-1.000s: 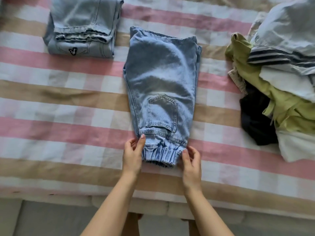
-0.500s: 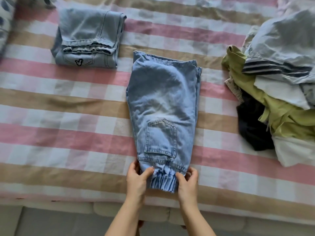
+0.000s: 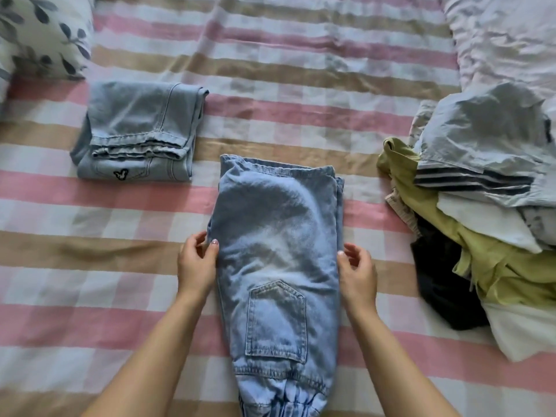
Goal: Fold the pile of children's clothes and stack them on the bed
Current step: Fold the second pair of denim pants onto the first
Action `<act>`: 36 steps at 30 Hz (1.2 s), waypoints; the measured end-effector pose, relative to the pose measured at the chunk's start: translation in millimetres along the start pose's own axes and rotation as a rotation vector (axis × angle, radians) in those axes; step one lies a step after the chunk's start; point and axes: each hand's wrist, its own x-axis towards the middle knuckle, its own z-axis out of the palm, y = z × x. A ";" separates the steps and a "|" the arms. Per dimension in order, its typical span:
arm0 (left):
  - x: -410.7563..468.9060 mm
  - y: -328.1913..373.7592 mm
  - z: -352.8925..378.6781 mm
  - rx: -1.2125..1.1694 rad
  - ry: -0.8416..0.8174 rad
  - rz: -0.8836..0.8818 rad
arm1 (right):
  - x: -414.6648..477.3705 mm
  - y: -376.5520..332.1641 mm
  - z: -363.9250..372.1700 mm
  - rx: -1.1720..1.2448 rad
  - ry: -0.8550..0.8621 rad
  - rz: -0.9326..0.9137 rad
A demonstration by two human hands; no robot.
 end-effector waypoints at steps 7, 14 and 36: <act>108.8 56.1 40.5 0.060 -0.135 0.076 | 105.5 -38.2 45.4 -0.252 0.066 -0.034; 133.5 69.4 58.0 0.086 -0.107 0.103 | 126.8 -42.5 55.4 -0.204 0.199 0.126; 202.3 113.9 48.1 0.508 -0.532 0.392 | 181.7 -47.0 49.4 -0.147 0.082 0.008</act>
